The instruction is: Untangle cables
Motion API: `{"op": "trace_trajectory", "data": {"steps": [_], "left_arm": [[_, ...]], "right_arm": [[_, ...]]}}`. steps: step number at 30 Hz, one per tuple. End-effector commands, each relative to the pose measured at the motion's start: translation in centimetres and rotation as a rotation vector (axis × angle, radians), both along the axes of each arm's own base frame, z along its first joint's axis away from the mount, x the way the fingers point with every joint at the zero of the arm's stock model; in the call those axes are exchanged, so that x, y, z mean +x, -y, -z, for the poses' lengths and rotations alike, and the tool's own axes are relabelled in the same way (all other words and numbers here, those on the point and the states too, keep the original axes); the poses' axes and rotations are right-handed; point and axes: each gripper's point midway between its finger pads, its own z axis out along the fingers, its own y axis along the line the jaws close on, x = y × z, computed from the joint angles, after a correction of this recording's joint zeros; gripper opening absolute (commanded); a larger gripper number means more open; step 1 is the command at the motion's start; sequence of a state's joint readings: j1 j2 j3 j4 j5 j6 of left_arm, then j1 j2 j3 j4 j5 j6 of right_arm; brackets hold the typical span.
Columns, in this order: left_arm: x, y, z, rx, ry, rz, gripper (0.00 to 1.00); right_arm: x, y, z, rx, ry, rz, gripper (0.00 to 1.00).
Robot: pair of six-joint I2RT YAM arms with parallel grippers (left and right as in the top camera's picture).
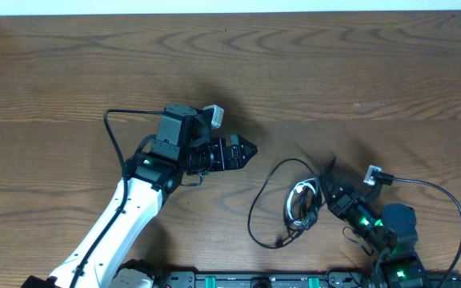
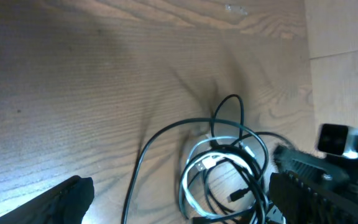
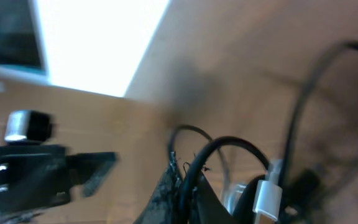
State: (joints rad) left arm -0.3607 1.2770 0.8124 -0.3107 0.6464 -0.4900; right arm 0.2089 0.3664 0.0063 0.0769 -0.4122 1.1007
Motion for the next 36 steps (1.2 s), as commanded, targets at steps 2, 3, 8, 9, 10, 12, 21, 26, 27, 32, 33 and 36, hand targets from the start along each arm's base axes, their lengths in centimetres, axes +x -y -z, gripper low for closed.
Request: {"op": "trace_trajectory", "data": {"steps": [2,3,8,9,10,12,21,26,27,32,33,36], "left_arm": [[0.3,-0.1,-0.5,0.006,0.022,-0.004,0.96],[0.3,-0.1,-0.5,0.005,0.021,-0.004,0.96],[0.2,-0.1,-0.5,0.002,0.02,-0.002,0.96],[0.2,-0.1,-0.5,0.002,0.02,-0.002,0.96],[0.2,-0.1,-0.5,0.002,0.02,-0.002,0.96],[0.2,-0.1,-0.5,0.002,0.02,-0.002,0.96],[0.3,-0.1,-0.6,-0.015,-0.012,-0.036,0.96],[0.4,-0.1,-0.6,-0.023,-0.025,-0.048,0.96],[0.3,-0.1,-0.6,-0.022,-0.028,-0.048,0.96],[-0.4,-0.4,0.1,0.007,-0.05,-0.028,0.95],[-0.6,-0.4,0.2,0.014,-0.049,-0.021,0.96],[-0.7,-0.6,0.5,0.023,-0.057,-0.02,0.96]], "right_arm": [[0.5,-0.3,-2.8,0.015,0.131,-0.017,0.01],[0.7,-0.2,-3.4,0.018,0.158,-0.006,0.01],[2.0,0.5,-6.3,0.028,0.255,0.058,0.01],[2.3,0.6,-6.7,0.027,0.258,0.065,0.01],[2.6,0.7,-7.1,0.026,0.258,0.073,0.01],[3.4,0.6,-7.8,0.016,0.251,0.08,0.01],[10.7,-1.3,-8.6,-0.067,0.114,0.044,0.01],[15.4,-4.4,-6.7,-0.165,0.051,-0.046,0.01],[16.0,-4.8,-6.1,-0.184,0.031,-0.06,0.01],[17.1,-5.8,-3.7,-0.238,-0.086,-0.098,0.18],[16.9,-5.8,-3.4,-0.25,-0.095,-0.105,0.24],[16.1,-5.5,-2.7,-0.277,-0.133,-0.118,0.35]]}}
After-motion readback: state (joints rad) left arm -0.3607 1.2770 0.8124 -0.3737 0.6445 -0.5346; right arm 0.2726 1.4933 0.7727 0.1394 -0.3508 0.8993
